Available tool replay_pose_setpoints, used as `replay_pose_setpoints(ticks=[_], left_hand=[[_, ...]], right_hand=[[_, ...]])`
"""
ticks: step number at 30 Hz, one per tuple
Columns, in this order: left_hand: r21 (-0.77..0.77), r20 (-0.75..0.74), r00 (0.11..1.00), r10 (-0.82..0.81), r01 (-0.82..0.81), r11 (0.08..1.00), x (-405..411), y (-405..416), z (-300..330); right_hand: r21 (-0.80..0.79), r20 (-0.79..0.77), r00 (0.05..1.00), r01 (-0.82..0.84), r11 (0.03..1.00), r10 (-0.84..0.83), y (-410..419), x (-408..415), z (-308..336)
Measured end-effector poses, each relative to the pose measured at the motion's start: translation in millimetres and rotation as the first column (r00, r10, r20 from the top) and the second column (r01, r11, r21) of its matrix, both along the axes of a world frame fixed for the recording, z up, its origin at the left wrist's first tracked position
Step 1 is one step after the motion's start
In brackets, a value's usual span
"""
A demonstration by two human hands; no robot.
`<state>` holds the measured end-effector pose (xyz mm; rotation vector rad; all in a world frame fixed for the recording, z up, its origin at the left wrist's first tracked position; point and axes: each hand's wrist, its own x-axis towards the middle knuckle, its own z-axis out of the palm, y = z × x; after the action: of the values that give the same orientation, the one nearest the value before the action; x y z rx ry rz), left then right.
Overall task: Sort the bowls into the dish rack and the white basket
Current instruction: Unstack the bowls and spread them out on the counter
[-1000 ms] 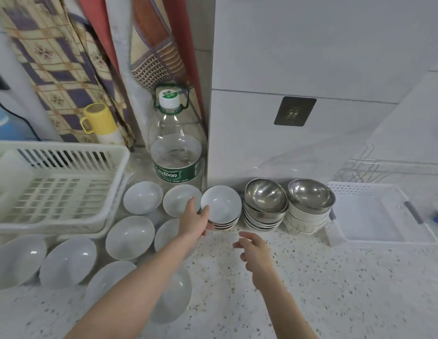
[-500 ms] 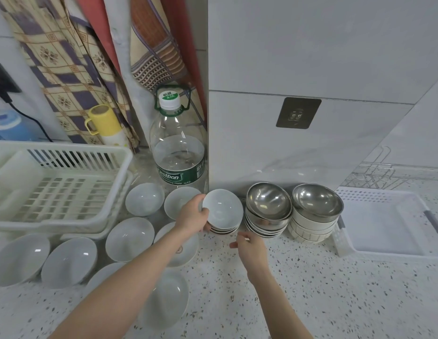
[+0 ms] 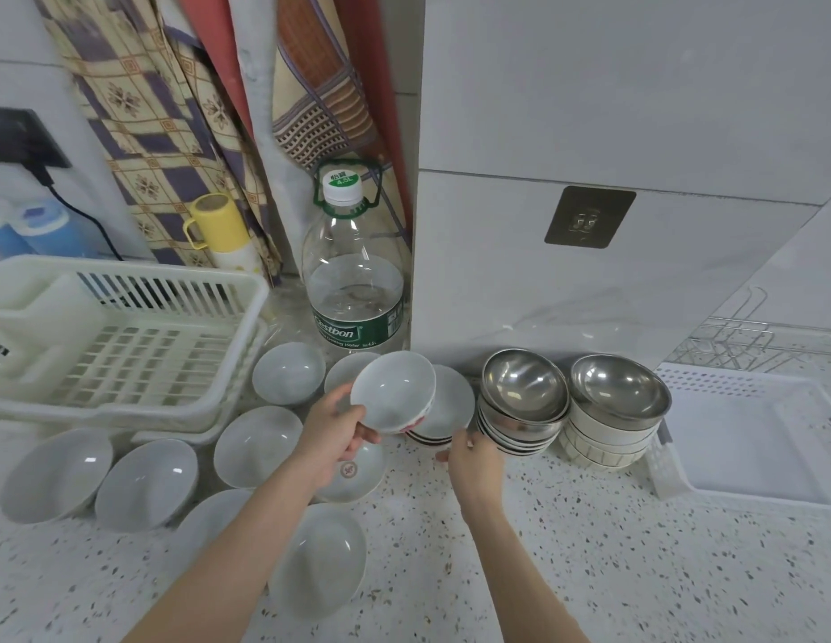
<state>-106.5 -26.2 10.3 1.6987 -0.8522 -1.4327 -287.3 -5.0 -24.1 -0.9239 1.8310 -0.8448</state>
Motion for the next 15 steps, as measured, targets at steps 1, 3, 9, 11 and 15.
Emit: replay_pose_setpoints(ticks=[1, 3, 9, 11, 15], left_hand=[[-0.009, 0.001, 1.0, 0.023, -0.023, 1.0, 3, 4, -1], [-0.025, 0.006, 0.998, 0.062, -0.062, 0.998, 8, 13, -4], [-0.073, 0.083, 0.989, 0.123, -0.117, 0.99, 15, 38, -7], [-0.083, 0.11, 0.987, 0.12, -0.112, 0.99, 16, 44, -5], [-0.103, 0.117, 0.985, 0.128, -0.116, 0.988, 19, 57, -1]], right_hand=[[0.002, -0.01, 1.0, -0.002, 1.0, 0.002, -2, 3, 0], [0.019, -0.05, 0.999, -0.018, 1.0, 0.019, -6, 7, -1], [0.064, -0.061, 0.998, -0.013, 0.998, 0.017, -15, 13, -3], [0.062, -0.032, 0.999, 0.028, 0.998, -0.026, -18, 13, -3], [0.064, 0.009, 0.992, 0.121, 0.991, -0.122, -21, 12, -4]])
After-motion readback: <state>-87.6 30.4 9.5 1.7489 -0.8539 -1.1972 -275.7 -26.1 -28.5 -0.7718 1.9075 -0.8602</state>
